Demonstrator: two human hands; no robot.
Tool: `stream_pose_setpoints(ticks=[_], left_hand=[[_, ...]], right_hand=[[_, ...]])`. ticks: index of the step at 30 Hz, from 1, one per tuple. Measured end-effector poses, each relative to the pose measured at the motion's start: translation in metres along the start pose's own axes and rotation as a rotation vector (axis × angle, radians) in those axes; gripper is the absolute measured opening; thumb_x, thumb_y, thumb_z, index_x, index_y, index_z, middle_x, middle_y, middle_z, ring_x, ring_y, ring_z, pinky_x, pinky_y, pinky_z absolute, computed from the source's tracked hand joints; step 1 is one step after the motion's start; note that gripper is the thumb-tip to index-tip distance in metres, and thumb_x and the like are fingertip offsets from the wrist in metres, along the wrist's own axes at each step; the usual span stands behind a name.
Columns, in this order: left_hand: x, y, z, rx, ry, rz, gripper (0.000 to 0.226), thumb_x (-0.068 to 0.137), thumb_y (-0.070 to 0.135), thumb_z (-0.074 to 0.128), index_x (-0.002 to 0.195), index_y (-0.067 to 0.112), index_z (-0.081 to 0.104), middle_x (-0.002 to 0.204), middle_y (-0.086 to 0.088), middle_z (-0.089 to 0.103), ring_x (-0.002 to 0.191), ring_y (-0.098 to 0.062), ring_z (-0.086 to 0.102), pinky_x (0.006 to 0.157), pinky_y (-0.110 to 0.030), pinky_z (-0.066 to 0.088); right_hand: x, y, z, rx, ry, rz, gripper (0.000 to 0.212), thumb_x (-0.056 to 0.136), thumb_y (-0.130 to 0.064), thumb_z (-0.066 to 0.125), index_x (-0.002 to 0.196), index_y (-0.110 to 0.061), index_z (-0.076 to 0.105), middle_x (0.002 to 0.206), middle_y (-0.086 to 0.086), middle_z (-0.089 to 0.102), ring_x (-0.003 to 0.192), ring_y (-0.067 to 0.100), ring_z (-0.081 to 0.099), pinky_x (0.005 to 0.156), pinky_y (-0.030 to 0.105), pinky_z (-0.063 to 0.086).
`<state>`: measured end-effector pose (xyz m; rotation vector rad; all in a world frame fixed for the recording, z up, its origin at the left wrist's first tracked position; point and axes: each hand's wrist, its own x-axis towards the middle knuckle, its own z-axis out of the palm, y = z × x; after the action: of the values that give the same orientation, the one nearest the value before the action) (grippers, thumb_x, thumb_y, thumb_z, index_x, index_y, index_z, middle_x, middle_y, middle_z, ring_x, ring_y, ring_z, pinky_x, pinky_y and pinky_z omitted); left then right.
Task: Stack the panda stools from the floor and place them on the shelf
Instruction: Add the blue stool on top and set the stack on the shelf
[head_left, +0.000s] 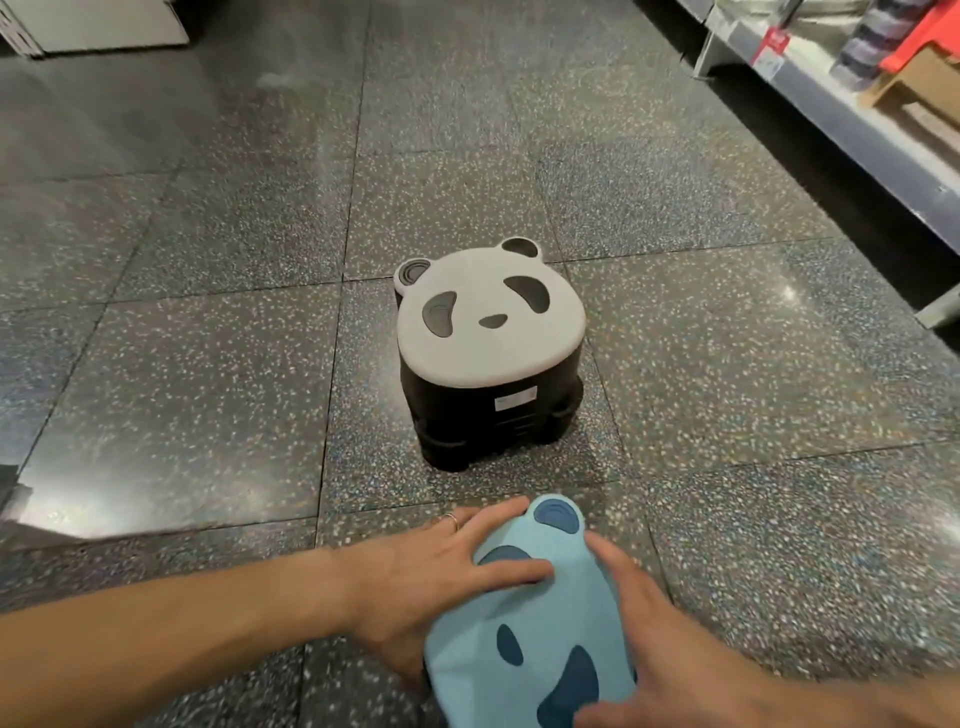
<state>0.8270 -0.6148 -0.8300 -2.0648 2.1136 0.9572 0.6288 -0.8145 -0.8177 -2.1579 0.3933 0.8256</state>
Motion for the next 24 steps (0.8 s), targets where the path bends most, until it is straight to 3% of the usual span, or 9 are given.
stream_pose_setpoints(ticks=[5, 8, 12, 15, 19, 22, 24], left_hand=[[-0.006, -0.002, 0.014, -0.153, 0.26, -0.009, 0.13, 0.068, 0.055, 0.093, 0.167, 0.039, 0.01, 0.175, -0.013, -0.005, 0.165, -0.03, 0.002, 0.128, -0.046, 0.03], [-0.015, 0.009, 0.018, -0.205, 0.472, -0.057, 0.131, 0.062, 0.061, 0.09, 0.167, 0.038, 0.015, 0.175, -0.008, 0.002, 0.162, -0.032, 0.019, 0.123, -0.049, 0.037], [-0.029, 0.023, 0.003, -0.162, 0.712, -0.173, 0.125, 0.057, 0.073, 0.084, 0.163, 0.041, 0.027, 0.174, -0.003, 0.013, 0.155, -0.028, 0.035, 0.114, -0.049, 0.048], [-0.045, 0.04, -0.015, -0.204, 0.805, -0.193, 0.125, 0.052, 0.07, 0.088, 0.161, 0.041, 0.033, 0.173, 0.002, 0.018, 0.154, -0.023, 0.04, 0.113, -0.046, 0.05], [-0.068, 0.065, -0.048, -0.168, 0.921, -0.315, 0.113, 0.06, 0.074, 0.083, 0.159, 0.052, 0.033, 0.17, 0.019, 0.026, 0.152, -0.009, 0.042, 0.112, -0.039, 0.052], [-0.08, 0.072, -0.084, -0.32, 0.917, -0.291, 0.122, 0.04, 0.067, 0.097, 0.149, 0.049, 0.047, 0.16, 0.017, 0.038, 0.147, -0.006, 0.049, 0.117, -0.027, 0.044], [-0.086, 0.062, -0.108, -0.36, 0.879, -0.246, 0.095, 0.038, 0.066, 0.087, 0.128, 0.05, 0.06, 0.14, 0.016, 0.055, 0.146, -0.011, 0.051, 0.119, -0.032, 0.041]], right_hand=[[0.003, -0.005, -0.014, -0.032, 0.108, -0.066, 0.129, 0.056, -0.067, 0.079, 0.136, -0.077, -0.022, 0.135, -0.019, 0.035, 0.123, 0.004, 0.05, 0.107, 0.029, 0.047], [0.003, -0.012, -0.04, -0.088, 0.211, -0.17, 0.125, 0.055, -0.071, 0.081, 0.148, -0.071, -0.002, 0.124, -0.032, 0.035, 0.115, -0.004, 0.049, 0.099, 0.026, 0.05], [-0.003, -0.031, -0.073, -0.119, 0.326, -0.316, 0.11, 0.06, -0.069, 0.081, 0.146, -0.073, 0.013, 0.124, -0.041, 0.035, 0.118, -0.015, 0.044, 0.095, 0.018, 0.048], [-0.013, -0.05, -0.093, -0.156, 0.37, -0.38, 0.1, 0.061, -0.073, 0.077, 0.147, -0.067, 0.026, 0.129, -0.045, 0.035, 0.121, -0.017, 0.044, 0.1, 0.021, 0.049], [-0.027, -0.081, -0.126, -0.24, 0.503, -0.468, 0.089, 0.06, -0.083, 0.067, 0.144, -0.061, 0.045, 0.134, -0.045, 0.043, 0.118, -0.014, 0.052, 0.1, 0.034, 0.053], [-0.035, -0.111, -0.158, -0.258, 0.601, -0.546, 0.075, 0.059, -0.085, 0.065, 0.128, -0.056, 0.064, 0.131, -0.04, 0.051, 0.116, -0.007, 0.059, 0.099, 0.038, 0.053], [-0.043, -0.13, -0.178, -0.235, 0.628, -0.595, 0.07, 0.057, -0.083, 0.066, 0.12, -0.054, 0.069, 0.129, -0.036, 0.056, 0.113, -0.003, 0.061, 0.096, 0.038, 0.054]])
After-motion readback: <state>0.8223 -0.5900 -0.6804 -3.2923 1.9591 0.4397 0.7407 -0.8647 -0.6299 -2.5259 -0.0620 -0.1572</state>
